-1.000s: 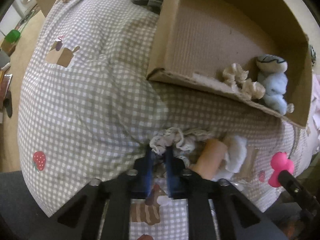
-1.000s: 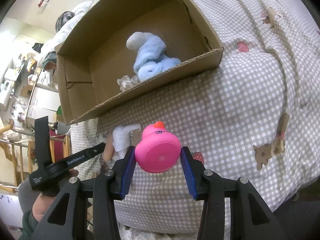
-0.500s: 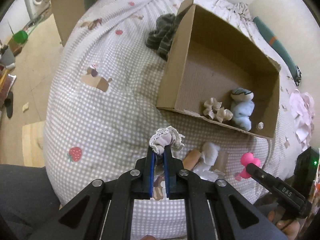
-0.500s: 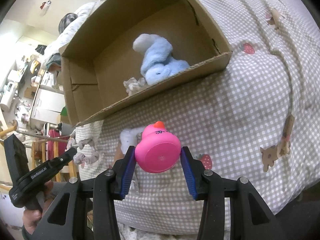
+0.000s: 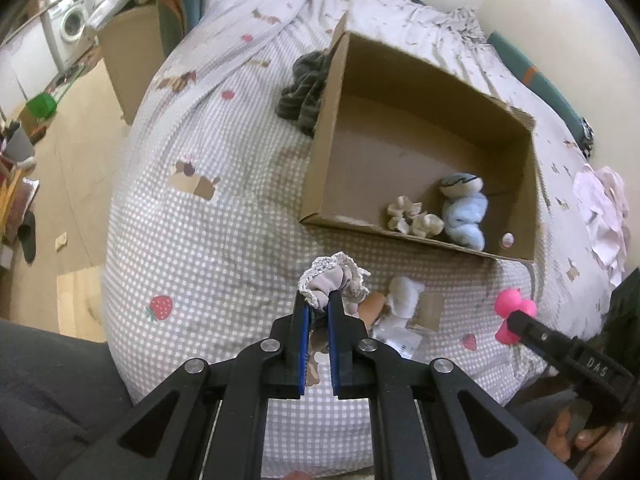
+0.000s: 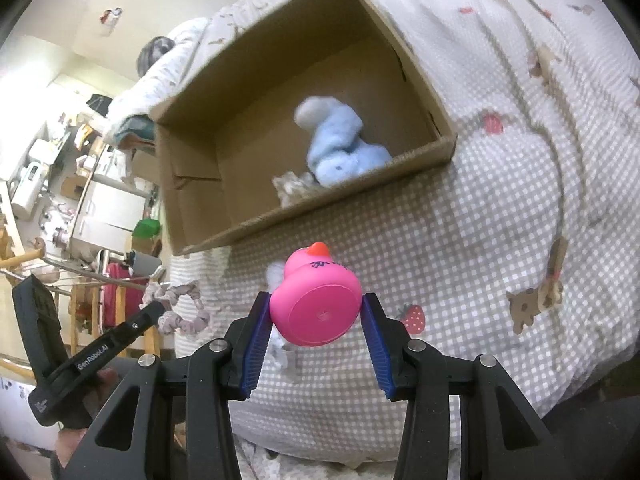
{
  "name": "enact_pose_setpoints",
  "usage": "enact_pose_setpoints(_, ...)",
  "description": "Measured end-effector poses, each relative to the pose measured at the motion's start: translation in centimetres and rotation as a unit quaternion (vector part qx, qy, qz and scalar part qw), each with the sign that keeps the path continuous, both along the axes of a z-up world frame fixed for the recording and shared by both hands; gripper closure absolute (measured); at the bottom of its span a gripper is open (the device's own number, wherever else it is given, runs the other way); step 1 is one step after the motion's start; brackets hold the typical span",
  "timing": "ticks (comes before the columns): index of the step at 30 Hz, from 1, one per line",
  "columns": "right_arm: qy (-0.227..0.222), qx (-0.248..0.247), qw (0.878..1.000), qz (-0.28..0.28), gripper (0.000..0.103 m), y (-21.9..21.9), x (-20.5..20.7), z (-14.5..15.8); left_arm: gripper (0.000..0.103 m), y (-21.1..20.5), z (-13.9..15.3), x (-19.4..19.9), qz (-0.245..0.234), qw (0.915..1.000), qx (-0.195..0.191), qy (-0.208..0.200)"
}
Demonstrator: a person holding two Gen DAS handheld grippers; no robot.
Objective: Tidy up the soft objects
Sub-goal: 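Carry the lace scrunchie with the left gripper while the right gripper carries the pink toy over the box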
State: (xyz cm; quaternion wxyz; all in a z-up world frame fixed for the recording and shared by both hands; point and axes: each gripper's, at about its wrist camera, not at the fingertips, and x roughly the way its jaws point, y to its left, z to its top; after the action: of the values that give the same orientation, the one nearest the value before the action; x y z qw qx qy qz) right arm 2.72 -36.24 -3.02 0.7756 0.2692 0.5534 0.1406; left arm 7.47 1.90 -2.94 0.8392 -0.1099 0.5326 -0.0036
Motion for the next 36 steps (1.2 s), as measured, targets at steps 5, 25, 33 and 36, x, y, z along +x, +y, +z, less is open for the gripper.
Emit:
enact_pose_setpoints(5,-0.042,-0.017,0.999,0.008,0.056,-0.4,0.0,3.2,0.095,-0.9,3.0,-0.4,-0.033,0.9987,0.011,-0.036)
enact_pose_setpoints(25,-0.163,-0.026,0.985,0.039,0.056,1.2,6.3,11.8,0.095,-2.0,9.8,7.6,-0.062,0.9909,0.036,-0.113)
enact_pose_setpoints(33,-0.149,-0.005,0.988,0.035,0.056,1.2,8.8,9.5,0.095,-3.3,5.3,10.9,-0.090,0.9903,0.053,-0.091)
enact_pose_setpoints(36,-0.133,0.000,0.991,0.031,0.056,1.1,9.5,7.9,0.095,-3.6,4.0,11.5,-0.093,0.9908,0.053,-0.084)
